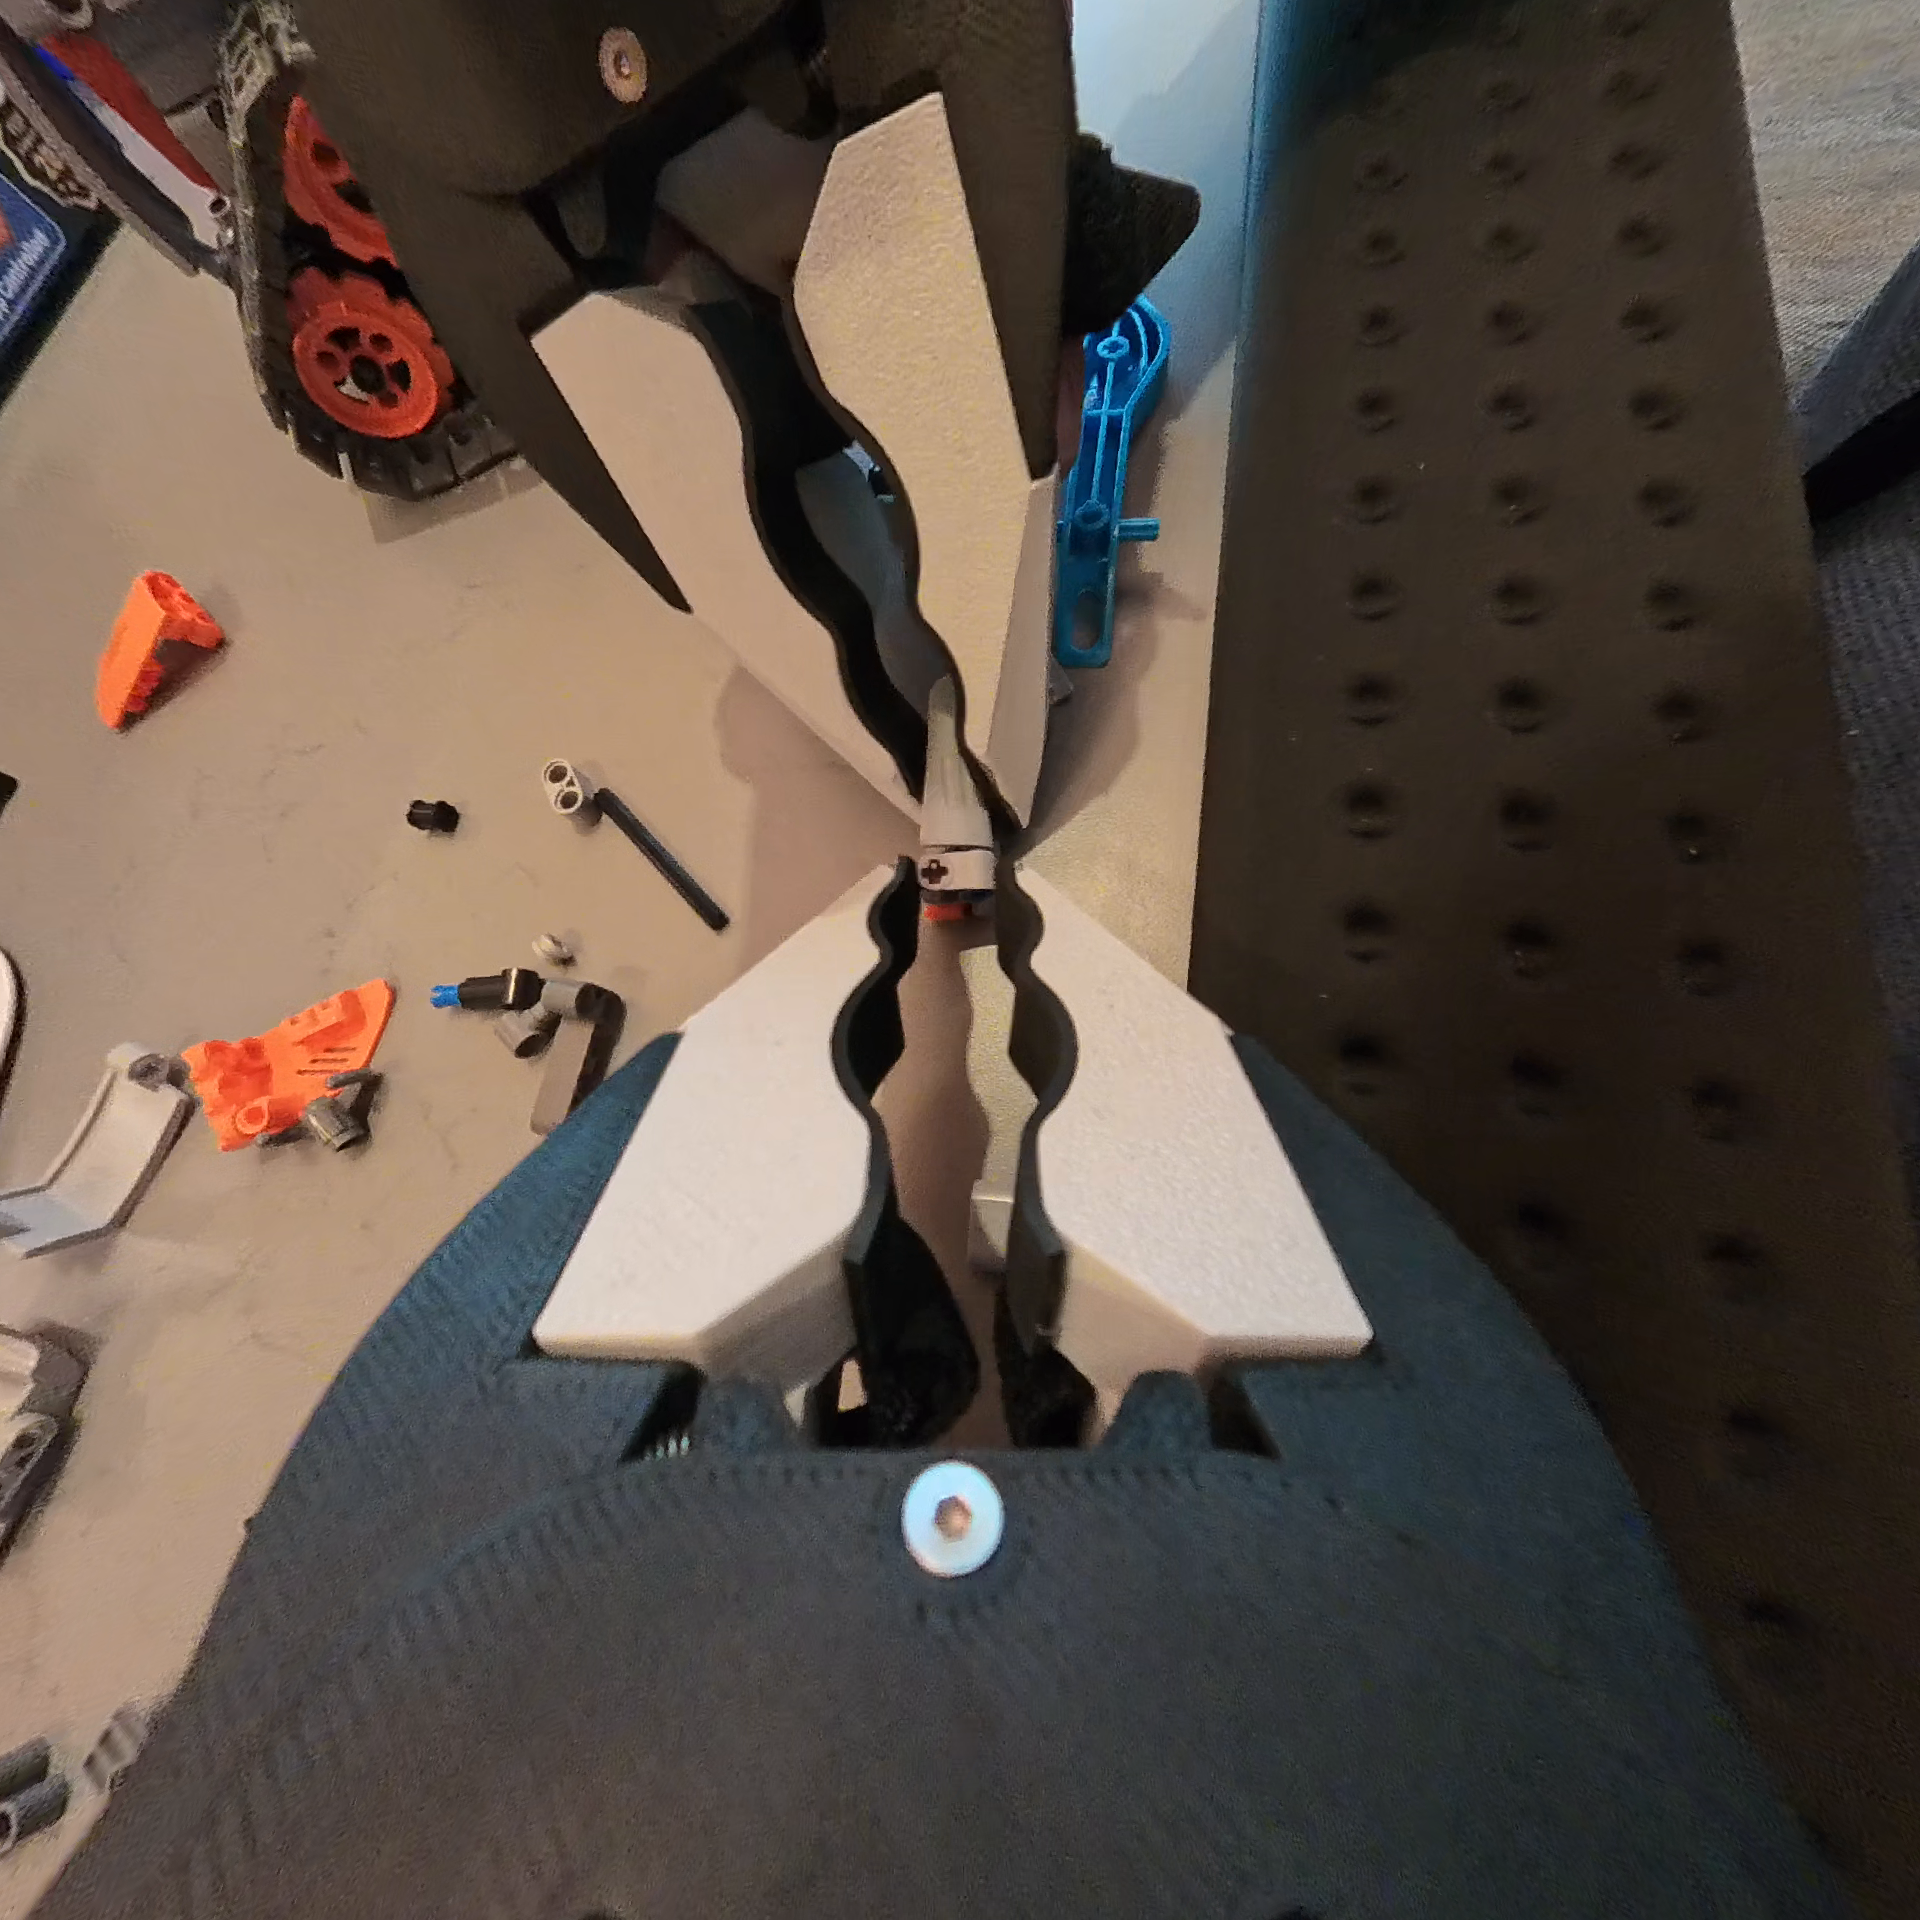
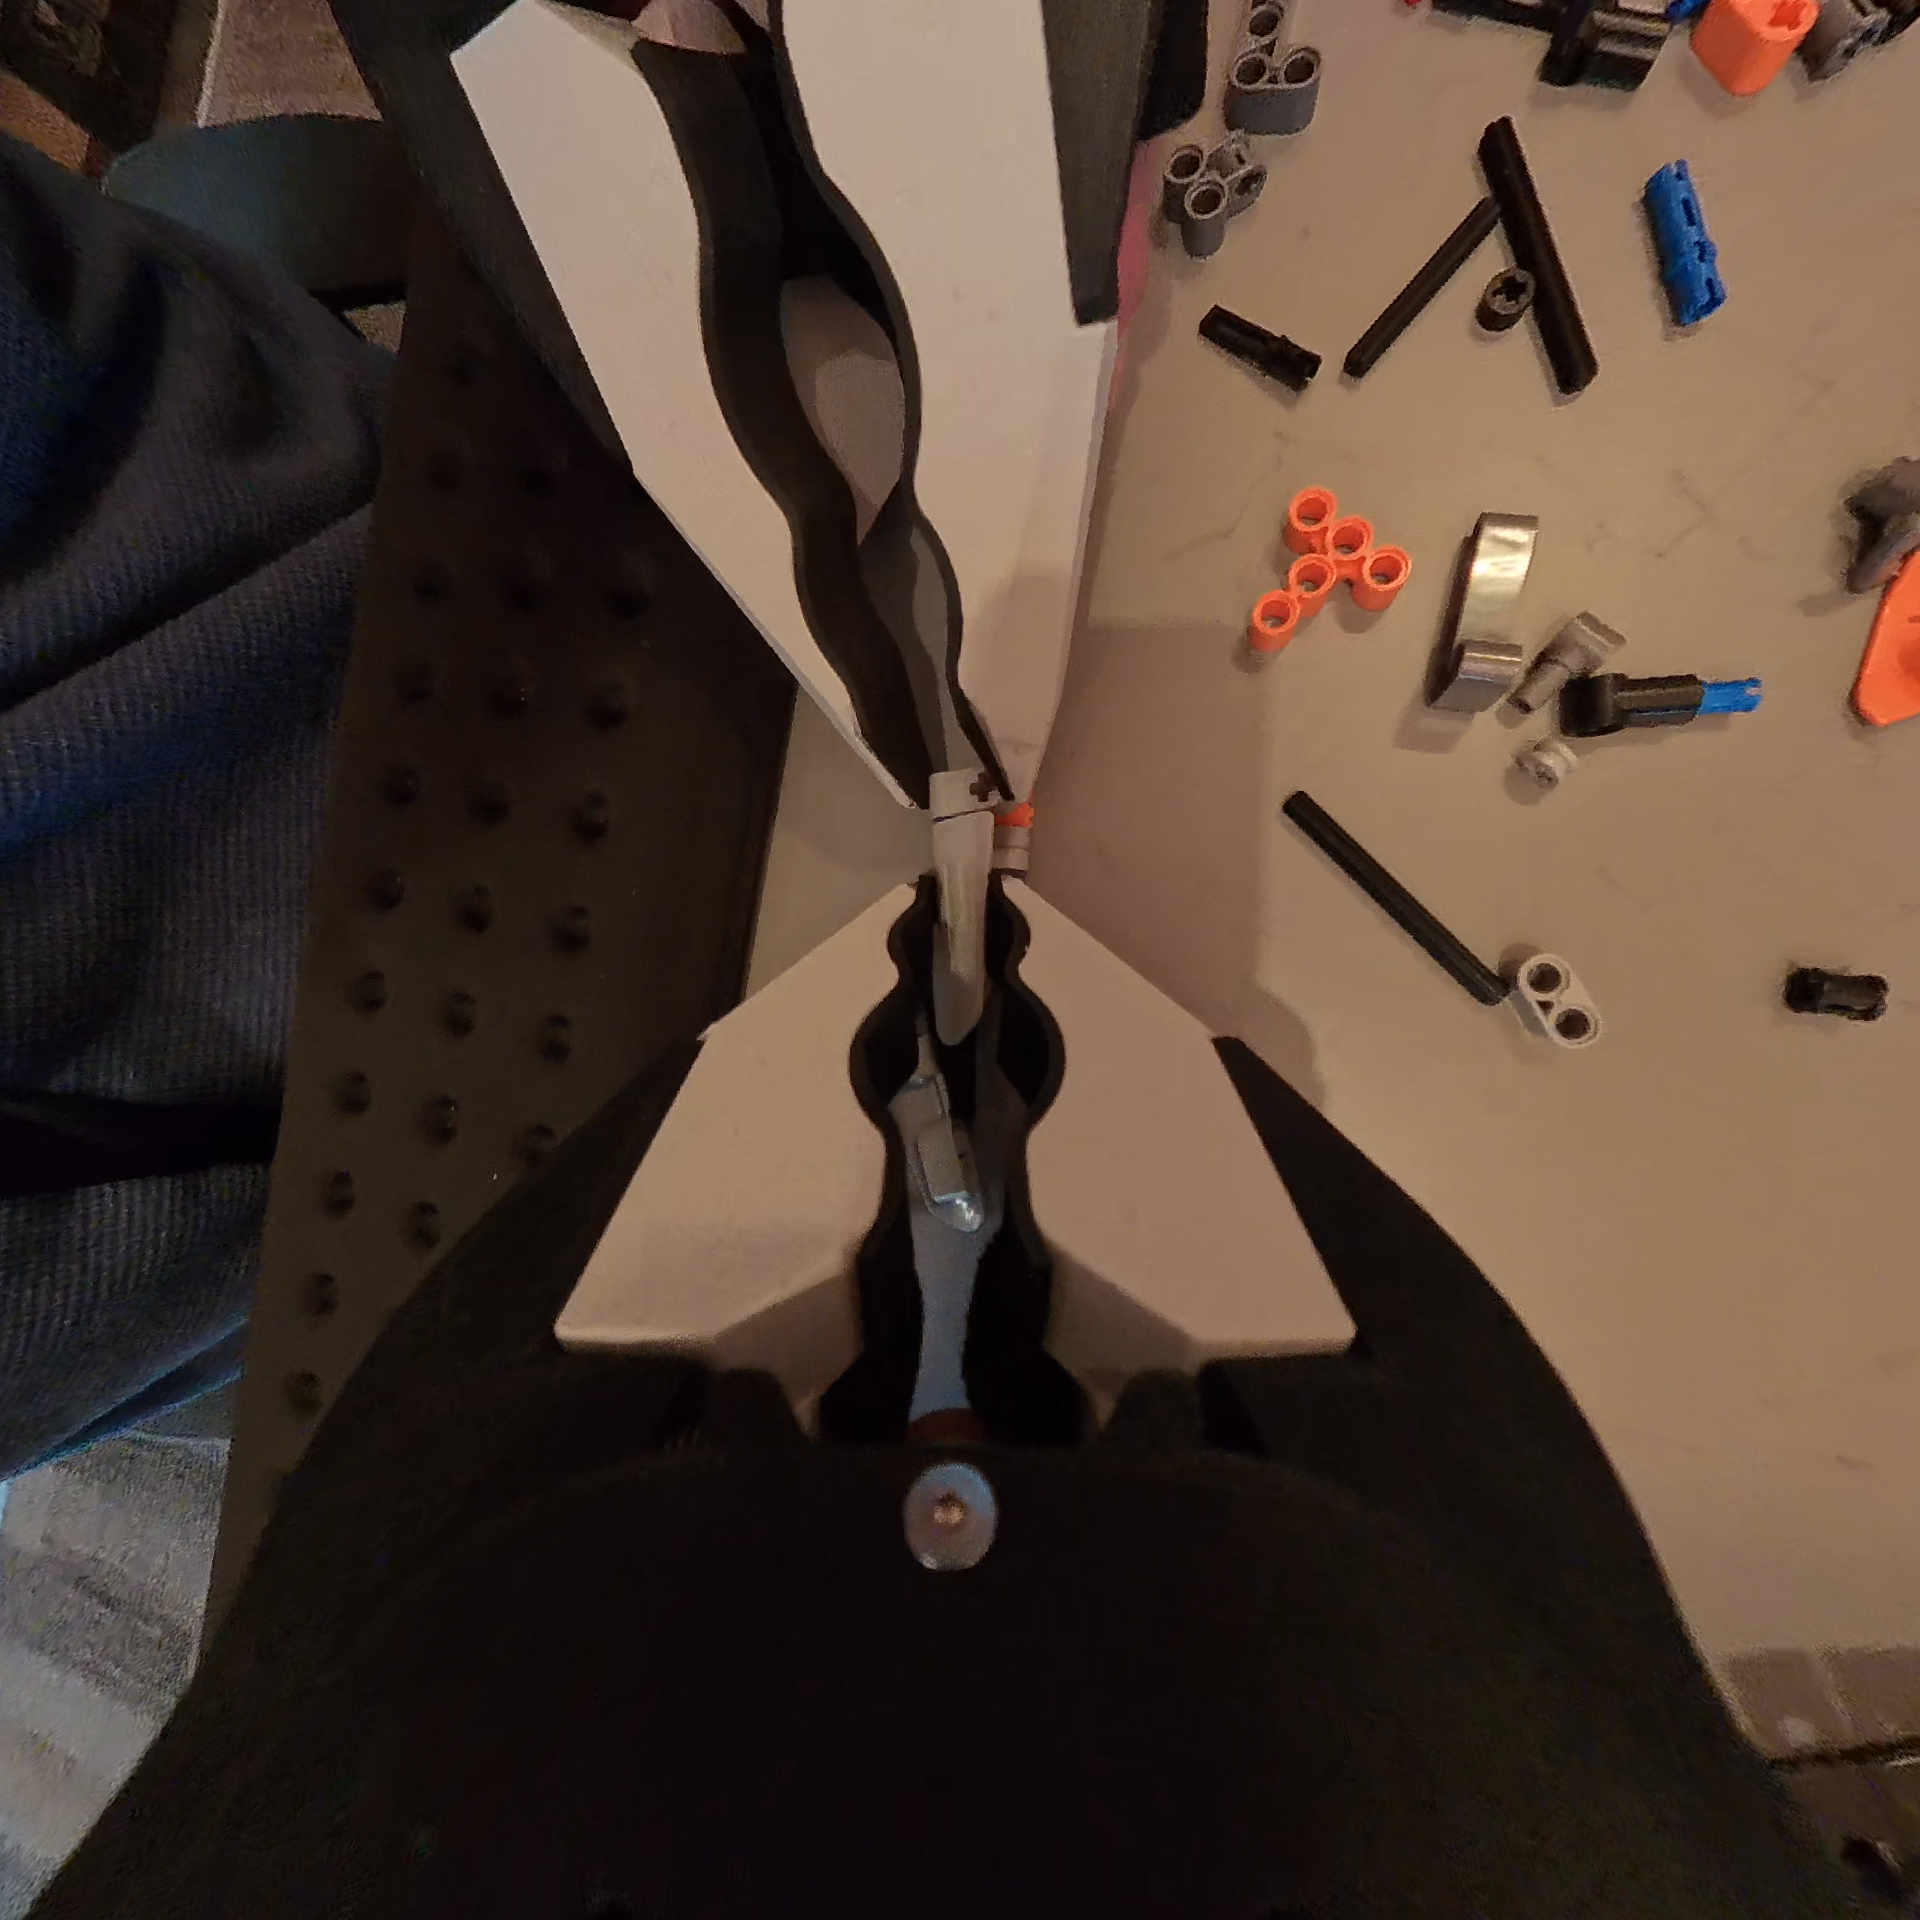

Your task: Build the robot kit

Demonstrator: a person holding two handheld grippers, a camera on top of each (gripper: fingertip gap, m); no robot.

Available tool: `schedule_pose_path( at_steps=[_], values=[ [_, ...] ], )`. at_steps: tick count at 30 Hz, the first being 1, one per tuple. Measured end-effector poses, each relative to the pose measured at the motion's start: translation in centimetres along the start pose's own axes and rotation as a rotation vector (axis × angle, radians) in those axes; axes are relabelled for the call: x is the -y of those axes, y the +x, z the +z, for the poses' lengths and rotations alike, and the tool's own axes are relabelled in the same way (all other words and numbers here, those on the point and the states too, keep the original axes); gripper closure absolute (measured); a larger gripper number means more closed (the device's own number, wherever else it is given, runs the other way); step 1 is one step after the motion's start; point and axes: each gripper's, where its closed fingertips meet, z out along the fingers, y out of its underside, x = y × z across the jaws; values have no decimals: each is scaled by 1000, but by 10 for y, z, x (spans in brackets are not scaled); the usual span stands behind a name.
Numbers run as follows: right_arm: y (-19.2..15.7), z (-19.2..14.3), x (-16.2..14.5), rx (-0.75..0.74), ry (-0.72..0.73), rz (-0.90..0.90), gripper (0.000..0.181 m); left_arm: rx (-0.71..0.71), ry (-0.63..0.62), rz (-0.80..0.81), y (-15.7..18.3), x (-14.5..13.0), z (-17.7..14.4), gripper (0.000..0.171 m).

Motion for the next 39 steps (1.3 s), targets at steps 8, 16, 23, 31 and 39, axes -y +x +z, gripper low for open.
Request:
schedule_pose_path(
  at_steps=[8, 16, 23, 31, 39],
  values=[
    [0, 0, -1, 42, -73, -6, 176, -60, -9, -79, 0, 0, 1, 158],
    [0, 0, -1, 43, -132, -30, 176, -94, 12, -144, 2, 0, 2, 158],
    [0, 0, -1, 59, -76, 2, 175, 33, 16, -32, -4, 1, -3, 152],
    [1, 1, 1, 72, -67, 8, 176, 157, -1, 145, -5, 6, -2, 171],
    [1, 1, 1, 79, -70, 11, 176, 65, 2, -13, -6, 5, -1, 171]
  ],
)
